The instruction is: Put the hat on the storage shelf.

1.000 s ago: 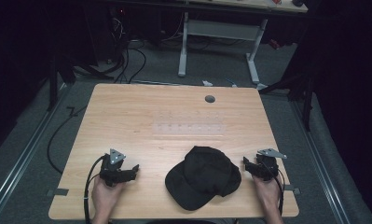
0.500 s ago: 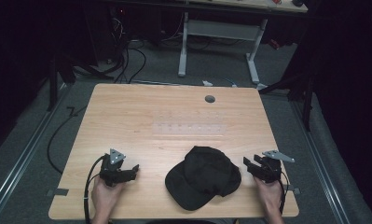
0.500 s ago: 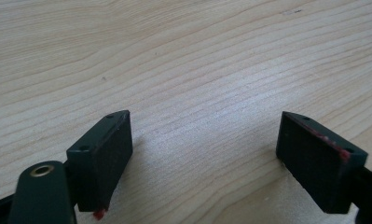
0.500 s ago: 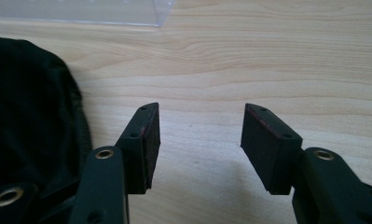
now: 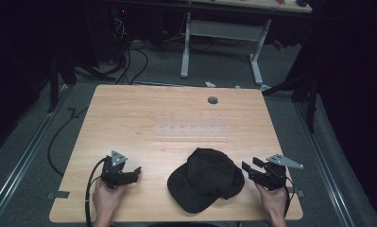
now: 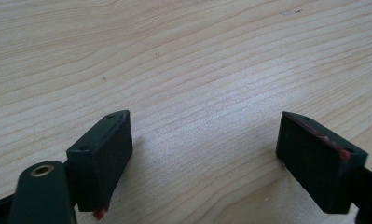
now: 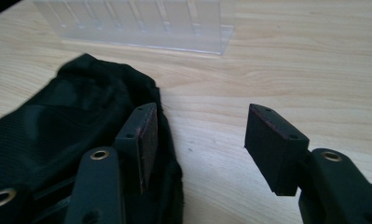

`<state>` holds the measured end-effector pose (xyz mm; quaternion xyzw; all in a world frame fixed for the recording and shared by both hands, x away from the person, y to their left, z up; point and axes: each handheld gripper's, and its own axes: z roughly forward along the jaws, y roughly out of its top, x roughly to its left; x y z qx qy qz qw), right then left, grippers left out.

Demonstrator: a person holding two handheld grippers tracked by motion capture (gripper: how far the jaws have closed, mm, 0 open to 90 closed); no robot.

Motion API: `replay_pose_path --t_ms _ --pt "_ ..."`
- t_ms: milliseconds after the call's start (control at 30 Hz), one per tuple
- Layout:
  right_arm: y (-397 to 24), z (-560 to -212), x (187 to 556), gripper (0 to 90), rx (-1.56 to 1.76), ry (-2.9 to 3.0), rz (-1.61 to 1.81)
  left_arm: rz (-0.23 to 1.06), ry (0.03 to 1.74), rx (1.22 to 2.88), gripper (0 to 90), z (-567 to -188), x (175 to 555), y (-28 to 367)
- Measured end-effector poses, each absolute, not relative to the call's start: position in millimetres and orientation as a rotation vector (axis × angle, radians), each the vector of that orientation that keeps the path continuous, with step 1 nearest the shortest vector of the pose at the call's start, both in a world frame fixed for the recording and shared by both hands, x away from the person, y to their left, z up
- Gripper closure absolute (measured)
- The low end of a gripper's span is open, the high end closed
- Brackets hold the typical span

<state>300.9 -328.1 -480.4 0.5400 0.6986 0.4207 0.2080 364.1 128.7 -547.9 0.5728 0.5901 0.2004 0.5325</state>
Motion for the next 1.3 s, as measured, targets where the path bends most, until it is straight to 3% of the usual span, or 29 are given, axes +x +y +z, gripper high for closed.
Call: replay_pose_path --t_ms 667,1300 --pt "-303 -469 307 38.3 1.449 2.041 1.227 0.479 1.408 1.366 18.8 -548 364 129" --pt "-279 -483 334 37.9 1.491 2.148 1.186 0.480 1.408 1.365 18.8 -548 364 129"
